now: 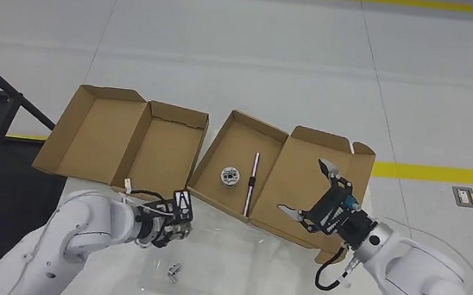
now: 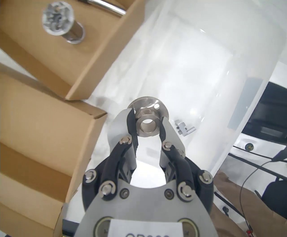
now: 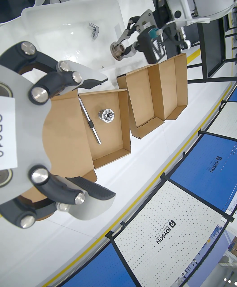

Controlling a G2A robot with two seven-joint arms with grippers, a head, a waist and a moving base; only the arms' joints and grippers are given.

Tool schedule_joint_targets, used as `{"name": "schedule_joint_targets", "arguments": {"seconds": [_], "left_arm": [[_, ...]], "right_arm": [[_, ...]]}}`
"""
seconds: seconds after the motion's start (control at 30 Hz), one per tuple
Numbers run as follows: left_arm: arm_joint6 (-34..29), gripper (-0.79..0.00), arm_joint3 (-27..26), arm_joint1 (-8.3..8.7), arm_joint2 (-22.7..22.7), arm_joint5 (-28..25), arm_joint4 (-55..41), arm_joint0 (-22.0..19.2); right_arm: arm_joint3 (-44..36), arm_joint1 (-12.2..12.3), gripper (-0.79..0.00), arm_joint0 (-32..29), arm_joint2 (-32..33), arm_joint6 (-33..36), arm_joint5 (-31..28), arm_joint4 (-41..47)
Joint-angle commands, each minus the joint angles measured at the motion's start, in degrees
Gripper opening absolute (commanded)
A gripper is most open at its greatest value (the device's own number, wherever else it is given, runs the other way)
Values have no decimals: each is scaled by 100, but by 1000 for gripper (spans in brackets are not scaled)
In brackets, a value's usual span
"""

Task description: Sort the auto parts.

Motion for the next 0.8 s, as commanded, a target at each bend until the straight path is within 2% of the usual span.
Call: {"name": "schedule_joint_targets", "arguments": {"seconds": [0.0, 0.27, 0.7, 0.77], "left_arm": [[340, -785, -100, 77, -439, -29, 145, 256], [2157, -785, -66, 248, -1884, 165, 689, 1063], [2157, -785, -66, 248, -1884, 165, 689, 1063], [2304, -785, -32, 227, -1842, 343, 574, 1122]], "right_arm": [[0, 0, 0, 0, 0, 0, 0, 0], [0, 0, 0, 0, 0, 0, 0, 0], [0, 0, 0, 0, 0, 0, 0, 0], [0, 0, 0, 0, 0, 0, 0, 0]]}}
